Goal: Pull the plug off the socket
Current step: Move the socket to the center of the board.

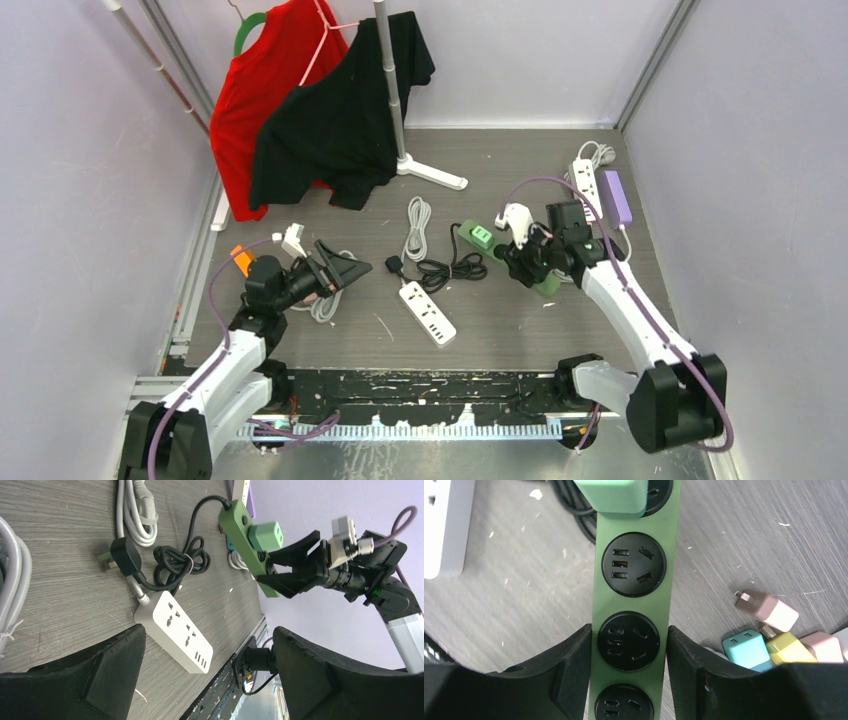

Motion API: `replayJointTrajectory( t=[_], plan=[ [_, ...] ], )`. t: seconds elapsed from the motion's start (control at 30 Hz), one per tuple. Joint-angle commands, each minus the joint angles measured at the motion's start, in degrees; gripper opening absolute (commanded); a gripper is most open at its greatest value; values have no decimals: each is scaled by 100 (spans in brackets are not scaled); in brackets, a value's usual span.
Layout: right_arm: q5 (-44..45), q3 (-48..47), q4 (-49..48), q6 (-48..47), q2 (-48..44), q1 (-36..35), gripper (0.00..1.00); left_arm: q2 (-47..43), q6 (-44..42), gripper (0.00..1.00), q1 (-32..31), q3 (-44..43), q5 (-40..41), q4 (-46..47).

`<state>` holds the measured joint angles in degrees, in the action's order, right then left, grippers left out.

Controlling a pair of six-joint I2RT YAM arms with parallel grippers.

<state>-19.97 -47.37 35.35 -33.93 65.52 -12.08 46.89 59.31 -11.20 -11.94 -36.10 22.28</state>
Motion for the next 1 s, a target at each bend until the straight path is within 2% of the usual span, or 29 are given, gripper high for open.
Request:
replayJointTrajectory(
  t=[0.0, 0.17, 0.43, 0.53, 0.8, 0.97],
  plan=[
    [-771, 239, 956, -1709, -544, 52, 7, -149, -170, 96, -35, -138, -238, 204],
    [-364, 414, 1837, -2577, -227, 88, 7, -168, -220, 96, -96, -159, -253, 245],
    [168, 709, 1677, -2766, 206, 265, 7, -56, -507, 95, -503, -265, -209, 400],
    [123, 814, 1686, -3031, 134, 295, 7, 36, -780, 94, -846, -367, -64, 400],
    [254, 1022, 1728, -4799, -77, 169, 12, 423, -1975, 92, -2122, -502, 546, 880],
    [800, 1056, 1401, -4859, 389, -367, 17, 540, -2725, 92, -2665, -474, 852, 1137]
  ],
)
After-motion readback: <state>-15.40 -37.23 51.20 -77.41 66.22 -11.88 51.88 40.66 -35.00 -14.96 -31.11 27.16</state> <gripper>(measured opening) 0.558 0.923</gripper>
